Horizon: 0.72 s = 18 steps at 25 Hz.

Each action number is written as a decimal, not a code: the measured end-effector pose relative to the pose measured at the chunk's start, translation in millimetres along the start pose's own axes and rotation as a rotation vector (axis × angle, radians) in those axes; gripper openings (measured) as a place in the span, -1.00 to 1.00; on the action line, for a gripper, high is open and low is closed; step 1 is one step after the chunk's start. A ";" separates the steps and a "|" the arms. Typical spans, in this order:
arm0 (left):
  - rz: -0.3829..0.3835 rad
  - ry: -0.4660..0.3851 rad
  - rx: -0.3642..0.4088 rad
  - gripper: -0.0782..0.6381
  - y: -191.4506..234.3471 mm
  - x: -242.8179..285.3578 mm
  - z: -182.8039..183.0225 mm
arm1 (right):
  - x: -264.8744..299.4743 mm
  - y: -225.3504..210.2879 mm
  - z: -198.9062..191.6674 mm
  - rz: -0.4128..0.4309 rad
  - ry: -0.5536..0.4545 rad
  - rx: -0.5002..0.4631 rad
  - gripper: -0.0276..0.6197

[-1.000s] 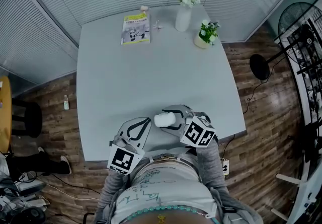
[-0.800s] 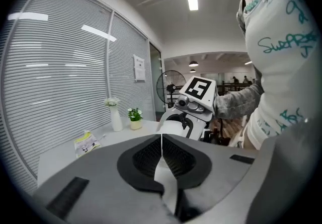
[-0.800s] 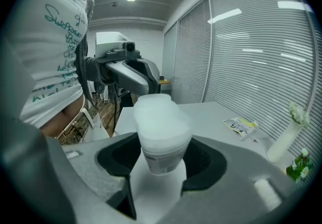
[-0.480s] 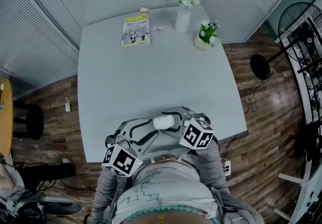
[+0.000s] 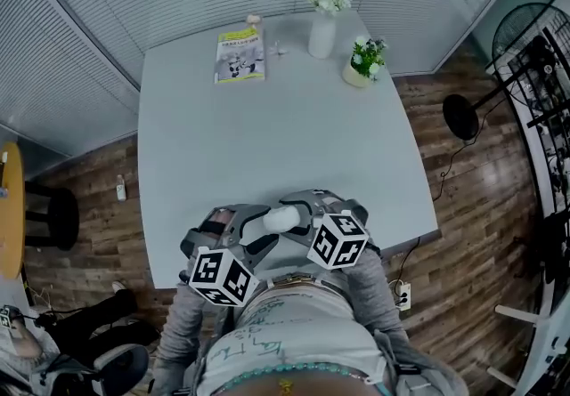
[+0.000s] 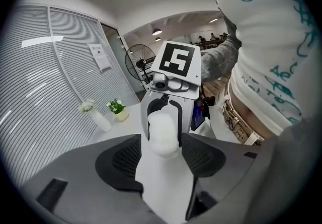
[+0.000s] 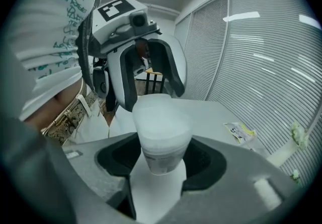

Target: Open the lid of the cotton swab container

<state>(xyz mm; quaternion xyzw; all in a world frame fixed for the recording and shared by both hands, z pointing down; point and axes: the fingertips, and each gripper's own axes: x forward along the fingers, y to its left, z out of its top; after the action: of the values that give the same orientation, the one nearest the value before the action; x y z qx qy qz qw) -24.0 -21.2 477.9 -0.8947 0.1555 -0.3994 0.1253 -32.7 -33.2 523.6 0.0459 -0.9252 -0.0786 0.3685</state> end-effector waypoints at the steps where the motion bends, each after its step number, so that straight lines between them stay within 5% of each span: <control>1: -0.012 0.006 0.005 -0.09 0.3 0.6 -1.1 | 1.6 0.1 0.0 0.002 0.010 -0.009 -0.15; 7: -0.072 0.053 0.035 -0.10 -5.1 6.5 -6.8 | 5.7 2.1 -0.5 0.013 0.024 -0.019 -0.15; 18: -0.103 0.068 -0.028 -0.29 -6.1 6.9 -8.4 | 8.7 3.2 -1.7 0.025 0.024 0.001 -0.15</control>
<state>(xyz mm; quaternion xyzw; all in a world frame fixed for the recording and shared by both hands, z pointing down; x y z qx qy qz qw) -24.9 -19.1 490.1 -0.8892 0.1190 -0.4332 0.0869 -37.9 -31.5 531.2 0.0354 -0.9212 -0.0731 0.3806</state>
